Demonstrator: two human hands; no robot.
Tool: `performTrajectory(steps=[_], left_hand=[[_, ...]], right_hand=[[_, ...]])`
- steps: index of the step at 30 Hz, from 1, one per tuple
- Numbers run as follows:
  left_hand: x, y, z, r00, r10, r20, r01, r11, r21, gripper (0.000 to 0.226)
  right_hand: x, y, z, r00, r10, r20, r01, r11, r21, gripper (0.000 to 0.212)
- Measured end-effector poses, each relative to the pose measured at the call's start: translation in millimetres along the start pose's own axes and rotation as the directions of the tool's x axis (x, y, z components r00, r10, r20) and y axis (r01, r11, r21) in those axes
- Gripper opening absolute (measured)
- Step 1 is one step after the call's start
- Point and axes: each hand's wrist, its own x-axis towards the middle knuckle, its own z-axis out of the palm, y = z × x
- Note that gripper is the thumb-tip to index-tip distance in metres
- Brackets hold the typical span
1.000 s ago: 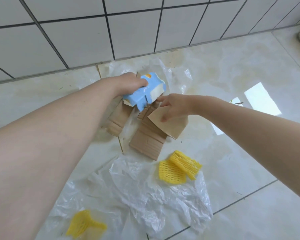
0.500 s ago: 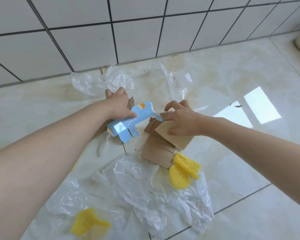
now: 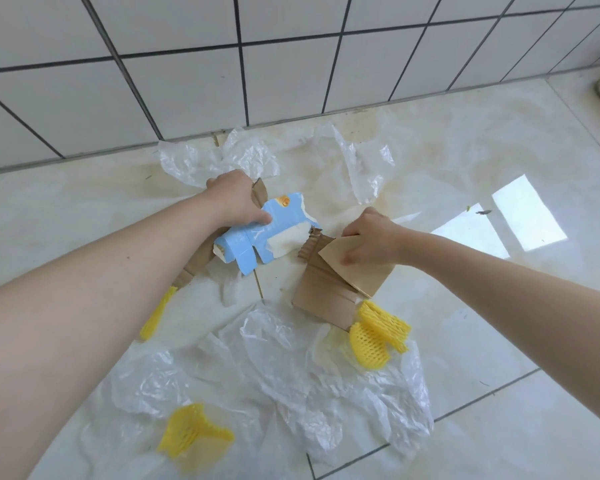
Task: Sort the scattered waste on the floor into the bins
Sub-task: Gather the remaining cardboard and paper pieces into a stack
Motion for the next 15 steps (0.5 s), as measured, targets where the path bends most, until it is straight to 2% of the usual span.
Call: performTrajectory(steps=[5, 9, 12, 15], left_hand=[[-7, -23, 8, 0.991, -0.043, 0.127, 0.033, 0.997, 0.074, 0.044], [-16, -39, 12, 0.991, -0.095, 0.09, 0.102, 0.991, -0.083, 0.043], [-22, -46, 6, 0.985, -0.16, 0.068, 0.172, 0.949, -0.263, 0.041], [-30, -55, 4, 0.963, -0.27, 0.014, 0.26, 0.913, -0.314, 0.044]], right_hand=[[-5, -2, -2, 0.999, 0.015, -0.052, -0.011, 0.998, 0.064, 0.024], [-10, -3, -6, 0.998, 0.024, -0.053, -0.018, 0.992, 0.124, 0.004], [-15, -8, -7, 0.996, 0.011, -0.083, 0.003, 0.987, 0.162, 0.03], [-21, -12, -3, 0.996, -0.002, -0.086, 0.017, 0.985, 0.17, 0.024]])
